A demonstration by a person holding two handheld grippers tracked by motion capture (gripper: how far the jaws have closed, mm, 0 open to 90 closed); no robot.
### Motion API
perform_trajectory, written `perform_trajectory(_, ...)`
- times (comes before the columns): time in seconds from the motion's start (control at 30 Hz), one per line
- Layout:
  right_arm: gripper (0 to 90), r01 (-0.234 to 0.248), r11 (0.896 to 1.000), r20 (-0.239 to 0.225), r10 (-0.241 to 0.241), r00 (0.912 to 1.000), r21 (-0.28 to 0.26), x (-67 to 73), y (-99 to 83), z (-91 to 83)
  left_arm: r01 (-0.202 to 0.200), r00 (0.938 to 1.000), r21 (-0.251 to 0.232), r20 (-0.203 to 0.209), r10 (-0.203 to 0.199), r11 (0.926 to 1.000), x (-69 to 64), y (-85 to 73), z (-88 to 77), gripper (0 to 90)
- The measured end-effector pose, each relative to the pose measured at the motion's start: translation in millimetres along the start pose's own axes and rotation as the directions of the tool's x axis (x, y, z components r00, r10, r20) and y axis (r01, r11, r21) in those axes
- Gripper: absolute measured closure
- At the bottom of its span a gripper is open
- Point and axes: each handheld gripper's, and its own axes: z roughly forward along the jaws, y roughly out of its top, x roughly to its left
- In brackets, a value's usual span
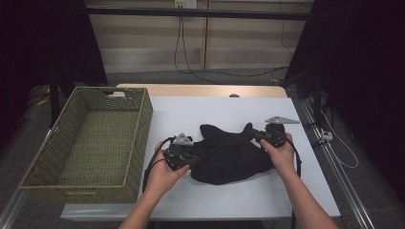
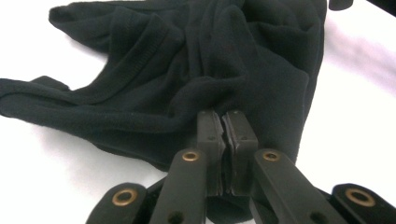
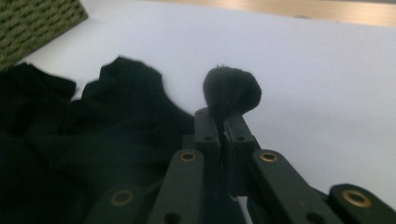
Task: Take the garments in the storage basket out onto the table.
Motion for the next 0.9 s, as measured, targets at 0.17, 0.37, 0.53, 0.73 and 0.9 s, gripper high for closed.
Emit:
perform_trajectory(0.17, 83.7, 0.007, 1.000, 0.016, -0.007, 0.9998, 0.019, 2.7, -13.0, -3.4, -0.001, 1.0000, 0.017, 0.008, 0.001, 0.9999, -3.1, -2.7, 7.4, 86.4)
perform_trajectory(0.37, 85.4, 0.012, 0.999, 0.009, -0.012, 0.9999, 0.039, 4.2, -21.8, -3.2, -0.004, 0.9998, 0.033, 0.019, 0.003, 0.9994, -1.7, -3.3, 9.3, 86.4)
perform_trajectory(0.53, 85.8, -0.036, 0.999, -0.006, 0.036, 0.9993, -0.014, 2.7, -14.8, -4.0, -0.001, 0.9997, 0.044, 0.024, 0.000, 0.9990, -0.6, -4.1, 12.6, 86.3)
perform_trajectory(0.73, 85.8, -0.021, 0.998, -0.045, 0.019, 0.9988, -0.062, 11.5, -2.2, -7.3, 0.025, 0.9978, 0.028, 0.061, -0.026, 0.9993, 3.7, -4.9, 10.6, 85.5)
perform_trajectory(0.9, 85.9, -0.004, 0.996, -0.082, -0.003, 0.9966, -0.091, 29.1, 7.0, -3.0, 0.030, 0.9991, -0.023, -0.030, -0.030, 0.9993, 5.4, 1.0, 2.8, 54.7)
